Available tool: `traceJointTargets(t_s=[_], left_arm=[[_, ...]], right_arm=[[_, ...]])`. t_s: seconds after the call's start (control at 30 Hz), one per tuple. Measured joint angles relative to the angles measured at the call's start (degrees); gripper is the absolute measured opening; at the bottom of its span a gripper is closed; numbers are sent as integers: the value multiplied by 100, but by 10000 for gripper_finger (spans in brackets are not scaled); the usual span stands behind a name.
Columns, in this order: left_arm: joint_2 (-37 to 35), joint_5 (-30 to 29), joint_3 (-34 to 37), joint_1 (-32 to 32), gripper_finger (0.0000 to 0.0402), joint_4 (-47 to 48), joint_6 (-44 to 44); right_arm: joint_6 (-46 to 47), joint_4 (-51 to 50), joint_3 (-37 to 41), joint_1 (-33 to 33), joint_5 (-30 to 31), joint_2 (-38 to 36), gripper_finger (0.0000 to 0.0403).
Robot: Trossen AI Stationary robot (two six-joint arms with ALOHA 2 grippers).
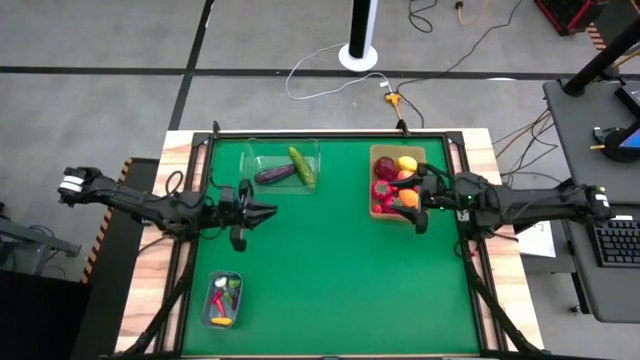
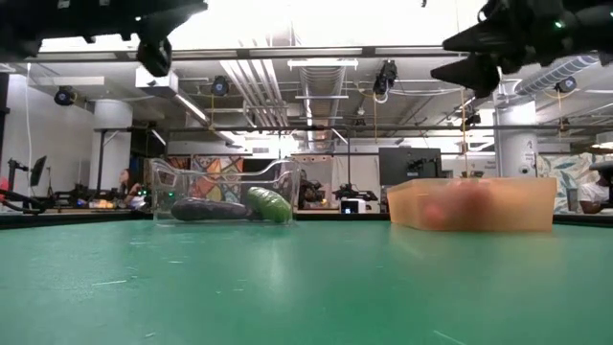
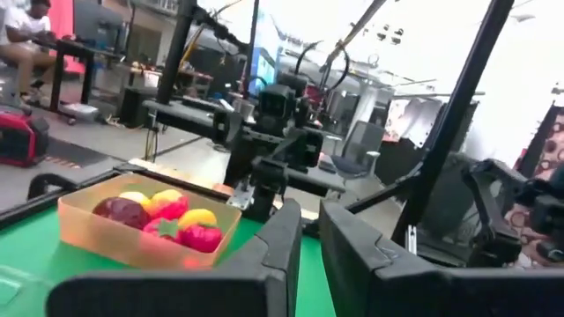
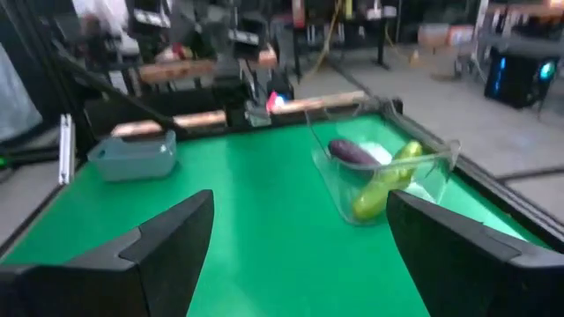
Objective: Sort produce into baskets
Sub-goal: Return to Home Position
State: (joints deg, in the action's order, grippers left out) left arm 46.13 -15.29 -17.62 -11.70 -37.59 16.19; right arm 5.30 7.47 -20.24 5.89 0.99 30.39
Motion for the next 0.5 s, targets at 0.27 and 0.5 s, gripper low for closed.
traceJointTargets(t_s=[0.27, 0.5], left_arm=[[-1290, -60, 768, 2, 29, 3, -386], [-2450, -72, 1136, 9, 29, 21, -573]], right_arm=[[271, 665, 1055, -2, -11, -1296, 327], [188, 629, 1232, 0, -63, -2355, 327]])
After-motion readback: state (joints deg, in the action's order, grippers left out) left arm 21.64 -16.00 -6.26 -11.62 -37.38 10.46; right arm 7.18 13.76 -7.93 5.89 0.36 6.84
